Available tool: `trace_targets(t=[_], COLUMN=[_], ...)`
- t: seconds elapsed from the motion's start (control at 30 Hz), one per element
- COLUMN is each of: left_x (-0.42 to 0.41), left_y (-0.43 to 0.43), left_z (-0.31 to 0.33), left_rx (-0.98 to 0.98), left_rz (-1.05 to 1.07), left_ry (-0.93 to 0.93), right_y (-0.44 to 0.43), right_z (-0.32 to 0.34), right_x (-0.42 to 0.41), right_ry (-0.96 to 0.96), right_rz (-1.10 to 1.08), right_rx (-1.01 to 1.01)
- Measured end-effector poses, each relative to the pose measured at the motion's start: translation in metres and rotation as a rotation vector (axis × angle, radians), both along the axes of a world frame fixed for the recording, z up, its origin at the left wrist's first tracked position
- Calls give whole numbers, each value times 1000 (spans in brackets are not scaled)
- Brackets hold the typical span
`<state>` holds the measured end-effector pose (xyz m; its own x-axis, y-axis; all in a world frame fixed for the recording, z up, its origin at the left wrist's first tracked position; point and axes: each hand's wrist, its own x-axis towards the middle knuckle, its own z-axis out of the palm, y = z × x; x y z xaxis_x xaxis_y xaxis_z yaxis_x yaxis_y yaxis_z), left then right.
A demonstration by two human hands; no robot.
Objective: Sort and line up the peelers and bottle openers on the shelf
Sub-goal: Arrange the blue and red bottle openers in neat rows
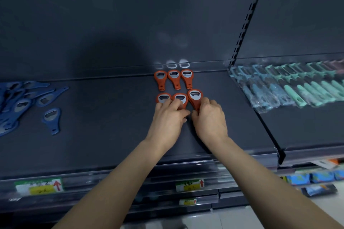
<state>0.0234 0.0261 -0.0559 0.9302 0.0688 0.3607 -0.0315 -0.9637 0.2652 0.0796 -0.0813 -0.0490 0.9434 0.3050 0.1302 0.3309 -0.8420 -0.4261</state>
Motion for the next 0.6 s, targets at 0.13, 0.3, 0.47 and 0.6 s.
trace_targets(t=[0.13,0.3,0.47,0.6], left_x=[4,2,-14,-39], left_y=[2,2,15,55], left_z=[-4,-5,6,9], left_rx=[-33,-39,-83,-137], left_rz=[-18,-11,31,150], left_ry=[13,-4,-90,-128], right_y=[1,-1,2,27], right_z=[-1,-2,6,17], right_x=[-1,-1,1,-4], right_ry=[-1,-16,-156,-165], right_rz=[-4,12,97,234], right_rx=[-9,1,24,53])
